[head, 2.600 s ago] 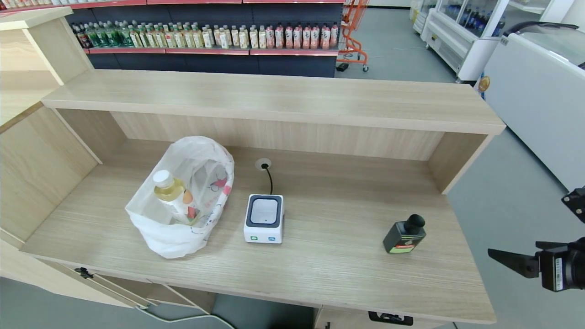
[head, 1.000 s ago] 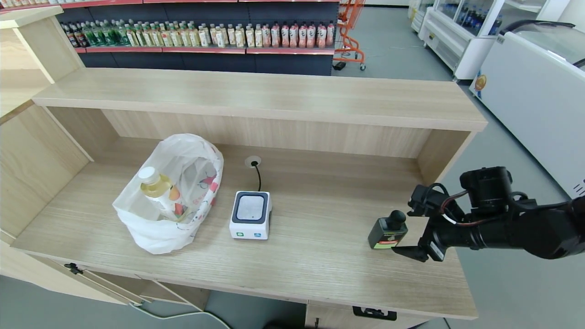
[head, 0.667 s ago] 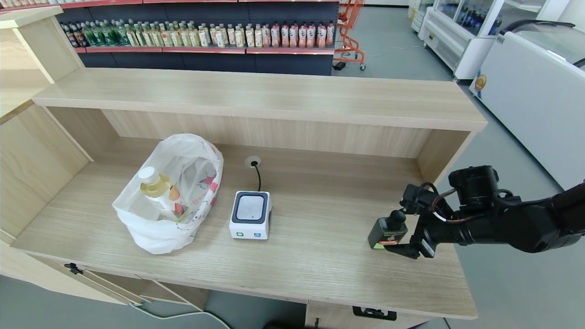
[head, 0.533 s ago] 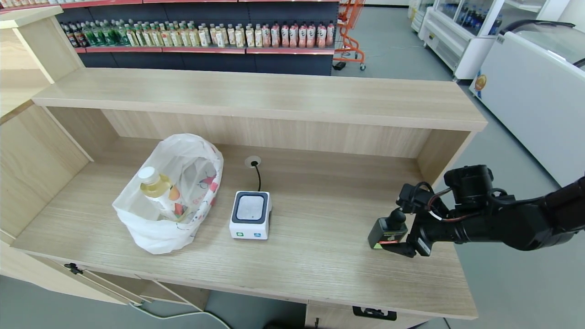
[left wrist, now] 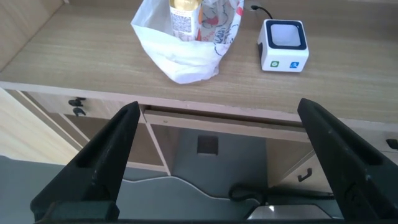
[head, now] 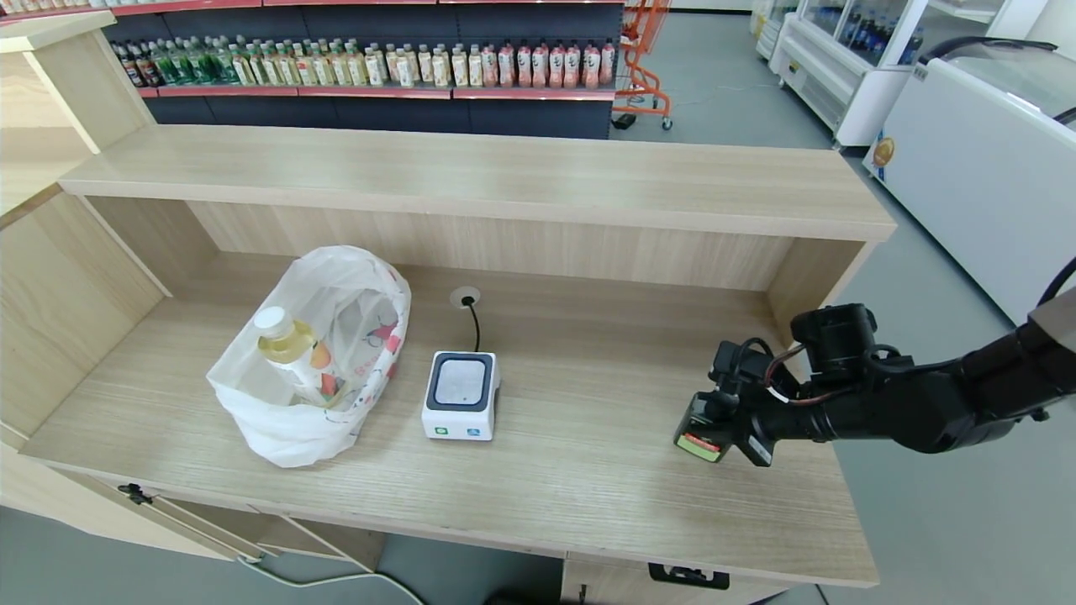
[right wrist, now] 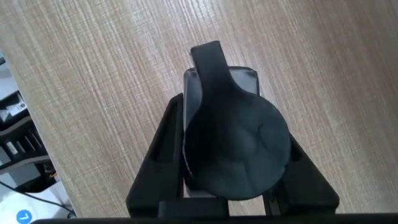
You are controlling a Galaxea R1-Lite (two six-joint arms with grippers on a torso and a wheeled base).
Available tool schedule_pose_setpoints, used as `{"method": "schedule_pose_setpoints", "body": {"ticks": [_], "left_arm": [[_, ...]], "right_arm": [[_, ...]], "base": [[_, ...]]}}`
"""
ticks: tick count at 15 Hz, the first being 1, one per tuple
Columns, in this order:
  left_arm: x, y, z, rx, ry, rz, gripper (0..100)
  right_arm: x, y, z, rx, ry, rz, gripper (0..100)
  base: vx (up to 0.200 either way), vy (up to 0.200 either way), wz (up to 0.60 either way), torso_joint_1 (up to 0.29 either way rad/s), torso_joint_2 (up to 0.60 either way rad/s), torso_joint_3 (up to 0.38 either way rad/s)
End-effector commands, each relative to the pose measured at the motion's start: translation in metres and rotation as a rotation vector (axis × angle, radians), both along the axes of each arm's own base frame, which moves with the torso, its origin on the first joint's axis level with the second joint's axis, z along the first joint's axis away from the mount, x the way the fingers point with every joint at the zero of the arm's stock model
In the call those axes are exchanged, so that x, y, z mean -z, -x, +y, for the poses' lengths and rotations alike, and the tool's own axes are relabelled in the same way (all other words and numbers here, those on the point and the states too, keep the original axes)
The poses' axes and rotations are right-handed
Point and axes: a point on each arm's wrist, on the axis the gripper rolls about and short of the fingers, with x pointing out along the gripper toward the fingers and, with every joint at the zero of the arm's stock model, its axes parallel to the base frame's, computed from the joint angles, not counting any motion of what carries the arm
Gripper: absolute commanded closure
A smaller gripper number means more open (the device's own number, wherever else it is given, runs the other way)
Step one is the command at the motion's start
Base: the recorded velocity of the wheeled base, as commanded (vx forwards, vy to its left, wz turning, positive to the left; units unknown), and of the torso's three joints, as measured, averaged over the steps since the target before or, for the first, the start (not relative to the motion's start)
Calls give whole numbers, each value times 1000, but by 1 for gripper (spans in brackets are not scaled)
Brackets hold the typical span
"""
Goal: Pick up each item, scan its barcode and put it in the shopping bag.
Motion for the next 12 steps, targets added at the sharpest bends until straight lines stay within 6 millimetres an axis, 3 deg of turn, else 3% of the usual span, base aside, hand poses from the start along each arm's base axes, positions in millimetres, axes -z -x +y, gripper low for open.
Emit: {"method": "schedule_pose_setpoints", "body": {"ticks": [1, 4, 7, 8, 9, 12], "left_arm": [[0, 0, 0, 0, 0, 0, 0], [0, 0, 0, 0, 0, 0, 0], [0, 0, 0, 0, 0, 0, 0], [0, 0, 0, 0, 0, 0, 0], [0, 0, 0, 0, 0, 0, 0], [0, 0, 0, 0, 0, 0, 0]], "right_arm": [[3, -1, 2, -6, 2, 8, 100], [-3, 0, 4, -11, -3, -11, 100], [-40, 9, 3, -17, -16, -125, 100], [-53, 17, 1, -21, -10, -167, 100], [-70, 38, -5, -52, 29, -249, 100], [-81, 75, -21, -174, 196, -455, 100]], "base": [[0, 0, 0, 0, 0, 0], [0, 0, 0, 0, 0, 0], [0, 0, 0, 0, 0, 0], [0, 0, 0, 0, 0, 0], [0, 0, 0, 0, 0, 0], [0, 0, 0, 0, 0, 0]]}}
